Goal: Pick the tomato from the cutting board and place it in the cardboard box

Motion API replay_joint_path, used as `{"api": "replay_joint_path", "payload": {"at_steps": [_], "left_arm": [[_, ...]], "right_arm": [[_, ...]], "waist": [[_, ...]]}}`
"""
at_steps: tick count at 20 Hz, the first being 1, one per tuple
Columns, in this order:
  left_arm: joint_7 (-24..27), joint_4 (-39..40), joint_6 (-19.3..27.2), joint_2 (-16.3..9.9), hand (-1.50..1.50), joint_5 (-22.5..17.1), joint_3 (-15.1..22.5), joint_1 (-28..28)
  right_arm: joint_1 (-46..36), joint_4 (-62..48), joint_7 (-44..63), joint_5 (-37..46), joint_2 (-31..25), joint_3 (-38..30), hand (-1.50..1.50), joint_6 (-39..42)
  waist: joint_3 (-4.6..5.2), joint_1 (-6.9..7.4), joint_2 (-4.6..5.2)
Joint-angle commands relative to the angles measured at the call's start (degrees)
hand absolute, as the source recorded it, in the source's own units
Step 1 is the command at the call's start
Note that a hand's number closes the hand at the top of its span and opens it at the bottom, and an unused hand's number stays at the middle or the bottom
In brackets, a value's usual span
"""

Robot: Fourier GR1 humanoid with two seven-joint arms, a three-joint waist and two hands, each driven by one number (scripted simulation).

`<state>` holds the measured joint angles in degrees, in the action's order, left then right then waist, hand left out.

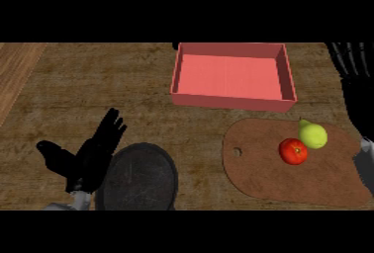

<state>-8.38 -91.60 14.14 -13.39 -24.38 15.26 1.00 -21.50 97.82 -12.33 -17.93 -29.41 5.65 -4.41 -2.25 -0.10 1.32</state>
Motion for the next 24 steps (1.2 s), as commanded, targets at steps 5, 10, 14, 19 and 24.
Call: {"api": "replay_joint_path", "payload": {"at_steps": [5, 10, 14, 19, 24], "left_arm": [[7.2, -2.3, -4.6, -15.2, 0.00, 13.2, -2.7, 7.9], [12.1, -1.2, -8.0, -17.0, 0.00, 16.4, -1.1, 8.8], [12.3, -0.2, -10.0, -16.9, 0.00, 15.7, -1.4, 9.4], [14.0, 2.9, -12.1, -15.5, 0.00, 16.9, -1.2, 10.7], [15.0, 2.3, -13.5, -16.6, 0.00, 15.6, -3.0, 9.5]], "right_arm": [[6.7, -1.3, -4.3, -12.0, -7.5, -13.6, -1.50, 10.7], [17.1, -14.6, -16.6, -5.2, -16.6, -19.7, -1.50, 20.8], [21.1, -20.8, -36.2, 6.3, -18.3, -20.0, -1.50, 23.9], [20.5, -21.3, -44.0, 19.0, -17.3, -16.2, -1.50, 16.4], [23.8, -18.1, -39.8, 29.7, -24.6, -13.5, -1.50, 13.6]], "waist": [[1.80, -4.33, -2.06], [2.00, -2.26, -1.08], [2.00, -0.98, -1.08], [2.21, -0.05, -1.23], [2.27, 0.21, -1.34]]}}
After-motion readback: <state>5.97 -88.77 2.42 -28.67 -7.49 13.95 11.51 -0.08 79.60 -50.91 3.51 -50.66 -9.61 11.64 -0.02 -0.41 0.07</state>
